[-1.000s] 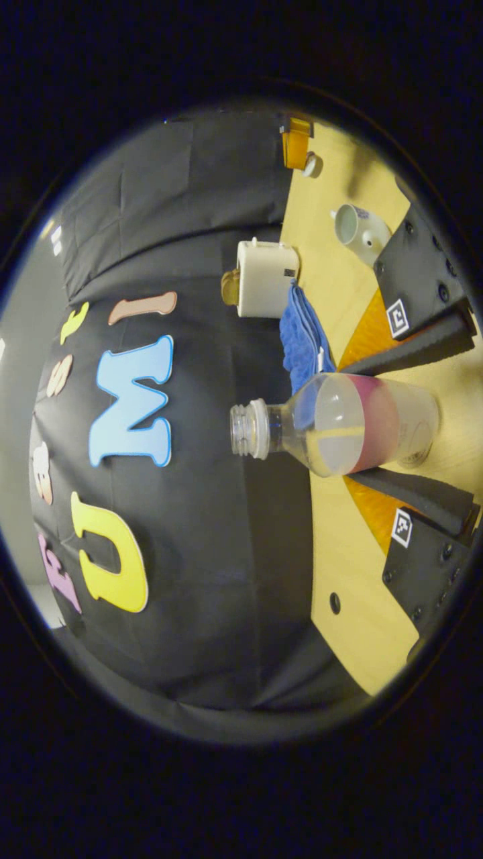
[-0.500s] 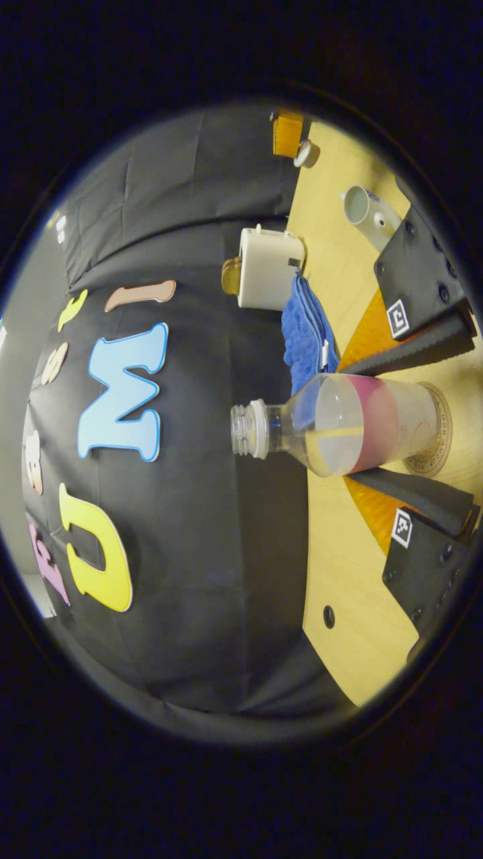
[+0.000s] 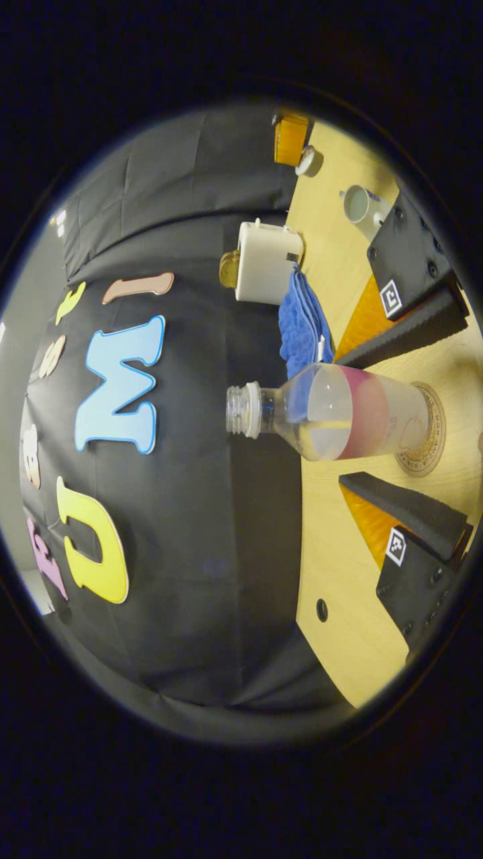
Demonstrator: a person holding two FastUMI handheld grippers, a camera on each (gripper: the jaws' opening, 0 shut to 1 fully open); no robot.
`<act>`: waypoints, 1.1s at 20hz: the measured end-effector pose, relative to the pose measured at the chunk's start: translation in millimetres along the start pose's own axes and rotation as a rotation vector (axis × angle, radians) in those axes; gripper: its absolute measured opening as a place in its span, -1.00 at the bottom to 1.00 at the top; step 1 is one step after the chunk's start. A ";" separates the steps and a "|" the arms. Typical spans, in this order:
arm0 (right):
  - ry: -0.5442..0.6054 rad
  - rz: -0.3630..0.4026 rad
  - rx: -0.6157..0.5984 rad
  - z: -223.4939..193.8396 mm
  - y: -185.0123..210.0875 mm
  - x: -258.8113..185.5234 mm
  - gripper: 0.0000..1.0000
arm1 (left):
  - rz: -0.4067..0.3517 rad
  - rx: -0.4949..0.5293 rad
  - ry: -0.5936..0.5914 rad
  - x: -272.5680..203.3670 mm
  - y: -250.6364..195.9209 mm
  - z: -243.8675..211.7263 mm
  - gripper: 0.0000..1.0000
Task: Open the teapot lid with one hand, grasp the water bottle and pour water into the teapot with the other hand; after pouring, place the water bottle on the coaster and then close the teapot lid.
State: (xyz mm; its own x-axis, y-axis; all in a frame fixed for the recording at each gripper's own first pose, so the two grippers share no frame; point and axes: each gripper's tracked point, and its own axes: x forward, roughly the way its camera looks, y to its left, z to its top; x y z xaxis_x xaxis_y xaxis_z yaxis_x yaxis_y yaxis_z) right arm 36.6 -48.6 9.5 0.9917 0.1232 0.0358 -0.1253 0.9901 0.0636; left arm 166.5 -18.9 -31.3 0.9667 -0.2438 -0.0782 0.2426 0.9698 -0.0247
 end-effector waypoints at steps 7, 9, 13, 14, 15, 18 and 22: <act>0.045 0.067 -0.025 -18.4 33.4 16.7 -0.92 | 0.006 -0.022 -0.006 -21.5 -1.5 7.2 1.00; 0.058 0.076 -0.031 -23.4 38.6 20.2 -0.92 | 0.025 -0.017 -0.002 -27.5 4.5 4.1 1.00; 0.086 0.086 -0.021 -33.7 45.0 26.4 -0.92 | 0.028 -0.016 0.018 -37.9 7.4 -7.5 1.00; 0.090 0.087 -0.022 -34.8 46.5 27.5 -0.92 | 0.026 -0.014 0.016 -39.9 6.8 -7.6 1.00; 0.093 0.087 -0.024 -37.1 47.3 29.1 -0.92 | 0.024 -0.013 0.015 -42.3 6.0 -7.2 1.00; 0.106 0.085 -0.036 -42.4 49.0 31.9 -0.92 | 0.010 -0.016 0.013 -47.5 0.3 -8.0 1.00; 0.105 0.076 -0.045 -44.2 47.9 34.1 -0.92 | 0.004 -0.004 0.007 -50.7 -4.0 -5.0 1.00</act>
State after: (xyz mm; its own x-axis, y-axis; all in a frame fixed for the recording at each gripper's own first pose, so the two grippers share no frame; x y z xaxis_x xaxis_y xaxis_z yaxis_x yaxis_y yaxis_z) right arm 65.6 6.1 -30.3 0.9771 0.2022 -0.0656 -0.2013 0.9793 0.0202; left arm 116.1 -10.5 -32.3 0.9670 -0.2402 -0.0853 0.2386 0.9707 -0.0287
